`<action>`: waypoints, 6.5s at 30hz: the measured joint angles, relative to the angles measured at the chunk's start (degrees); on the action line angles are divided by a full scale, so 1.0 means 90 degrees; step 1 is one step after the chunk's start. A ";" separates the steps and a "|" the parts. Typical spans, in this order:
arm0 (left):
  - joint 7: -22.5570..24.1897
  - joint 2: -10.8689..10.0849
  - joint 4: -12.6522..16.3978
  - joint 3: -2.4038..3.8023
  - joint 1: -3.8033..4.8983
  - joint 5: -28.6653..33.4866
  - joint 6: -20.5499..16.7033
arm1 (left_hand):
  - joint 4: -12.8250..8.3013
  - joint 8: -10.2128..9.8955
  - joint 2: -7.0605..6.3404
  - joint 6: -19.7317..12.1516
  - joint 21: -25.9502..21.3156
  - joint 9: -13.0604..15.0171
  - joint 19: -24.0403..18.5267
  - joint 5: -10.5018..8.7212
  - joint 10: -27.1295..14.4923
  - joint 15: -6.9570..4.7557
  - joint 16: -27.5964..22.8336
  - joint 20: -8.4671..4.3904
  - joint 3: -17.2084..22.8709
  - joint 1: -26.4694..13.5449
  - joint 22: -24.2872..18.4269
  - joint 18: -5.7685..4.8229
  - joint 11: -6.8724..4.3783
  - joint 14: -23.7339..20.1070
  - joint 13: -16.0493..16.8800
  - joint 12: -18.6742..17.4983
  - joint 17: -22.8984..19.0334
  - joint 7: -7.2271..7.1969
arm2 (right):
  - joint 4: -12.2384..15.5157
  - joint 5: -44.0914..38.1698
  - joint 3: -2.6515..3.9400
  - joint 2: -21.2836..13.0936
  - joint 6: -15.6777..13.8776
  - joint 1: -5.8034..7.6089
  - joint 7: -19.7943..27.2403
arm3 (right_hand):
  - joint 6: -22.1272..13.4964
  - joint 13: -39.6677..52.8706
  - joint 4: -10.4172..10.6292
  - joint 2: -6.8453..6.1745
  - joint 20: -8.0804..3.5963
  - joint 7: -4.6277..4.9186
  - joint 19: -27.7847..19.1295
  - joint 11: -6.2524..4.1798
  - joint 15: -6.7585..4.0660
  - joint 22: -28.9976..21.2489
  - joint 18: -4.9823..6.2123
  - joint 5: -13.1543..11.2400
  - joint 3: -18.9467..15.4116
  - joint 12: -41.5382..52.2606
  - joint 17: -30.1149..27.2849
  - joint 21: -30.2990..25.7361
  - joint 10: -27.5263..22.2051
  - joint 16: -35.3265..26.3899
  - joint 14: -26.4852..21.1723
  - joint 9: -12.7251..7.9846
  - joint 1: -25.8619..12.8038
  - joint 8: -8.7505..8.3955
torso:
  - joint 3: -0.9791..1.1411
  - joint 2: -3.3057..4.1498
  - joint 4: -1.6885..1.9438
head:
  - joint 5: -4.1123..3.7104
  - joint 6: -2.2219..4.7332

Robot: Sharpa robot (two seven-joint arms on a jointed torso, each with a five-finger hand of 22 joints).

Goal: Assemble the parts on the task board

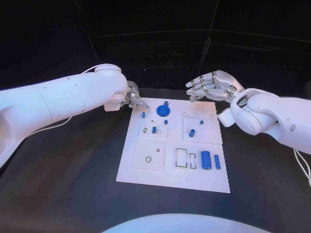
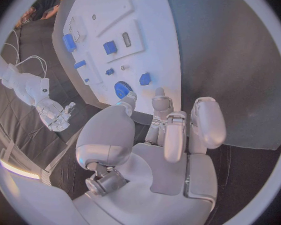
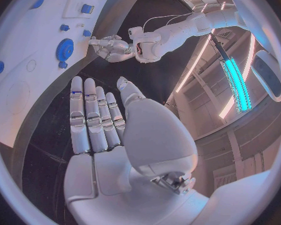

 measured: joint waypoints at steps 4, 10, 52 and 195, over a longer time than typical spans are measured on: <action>0.0011 0.0110 -0.0092 0.0001 -0.0052 -0.0018 -0.0005 | 0.0051 0.0042 0.0008 0.0025 0.0030 0.0034 0.0021 0.0000 0.0060 0.0000 0.0000 -0.0021 -0.0102 0.0007 0.0035 0.0001 -0.0013 0.0000 0.0022 0.0039 0.0000 -0.0020 | -0.0006 0.0000 0.0000 0.0015 0.0005 -0.0001 0.0004 | 0.0000 0.0000 0.0000 0.0000 0.0000 0.0000 0.0000 0.0000 0.0000 0.0000 0.0001 0.0000 0.0000 0.0000 0.0000 0.0000 0.0000 0.0000 0.0000 0.0000 0.0000 0.0000 | -0.0001 0.0001 -0.0001 | 0.0004 -0.0013; 0.0023 0.0176 -0.0183 0.0002 -0.0082 -0.0035 -0.0006 | 0.0067 0.0086 0.0037 0.0081 0.0030 0.0089 0.0021 0.0000 0.0082 0.0000 0.0000 -0.0021 -0.0171 0.0037 0.0062 0.0000 -0.0035 0.0000 0.0039 0.0074 0.0000 -0.0038 | -0.0008 0.0000 0.0000 0.0017 0.0011 -0.0001 0.0007 | 0.0000 0.0000 0.0000 0.0000 0.0000 0.0000 0.0000 0.0000 0.0000 0.0001 0.0001 0.0000 0.0000 0.0000 0.0001 0.0000 0.0000 0.0000 0.0000 0.0000 0.0000 0.0000 | 0.0004 0.0000 -0.0002 | -0.0013 -0.0025; 0.0027 0.0295 -0.0229 0.0003 -0.0151 -0.0059 0.0277 | -0.0128 0.0160 0.0209 0.0089 0.0053 0.0298 0.0039 0.0000 0.0104 -0.0001 0.0000 -0.0041 -0.0311 0.0575 0.0089 0.0001 -0.0058 -0.0001 0.0006 0.0100 0.0000 -0.0047 | -0.0021 0.0000 0.0000 0.0035 0.0025 -0.0002 0.0010 | 0.0000 -0.0020 -0.0003 0.0000 0.0000 0.0000 0.0000 0.0000 0.0000 -0.0005 0.0000 0.0000 0.0040 0.0025 -0.0004 0.0000 0.0000 0.0000 0.0000 0.0000 0.0000 0.0000 | 0.0003 -0.0004 0.0012 | -0.0037 -0.0075; 0.0068 -0.1712 0.3161 -0.0168 -0.0669 -0.0318 -0.2337 | -0.1346 0.0469 -0.0029 0.0099 0.0128 0.0994 0.0185 -0.0050 0.0449 -0.0126 0.0000 -0.0186 0.2650 0.1118 0.0328 0.0000 -0.0240 -0.0013 -0.0013 0.0126 0.0000 -0.0232 | -0.0178 -0.0002 -0.0003 0.0011 0.0126 -0.0005 -0.0005 | -0.0012 -0.0051 0.0015 0.0000 0.0000 0.0012 0.0000 -0.0024 0.0000 -0.0024 0.0000 0.0031 0.0057 0.0050 -0.0019 -0.0024 -0.0023 0.0000 0.0000 0.0000 -0.0052 0.0025 | 0.0007 -0.0018 0.0058 | 0.0055 -0.0204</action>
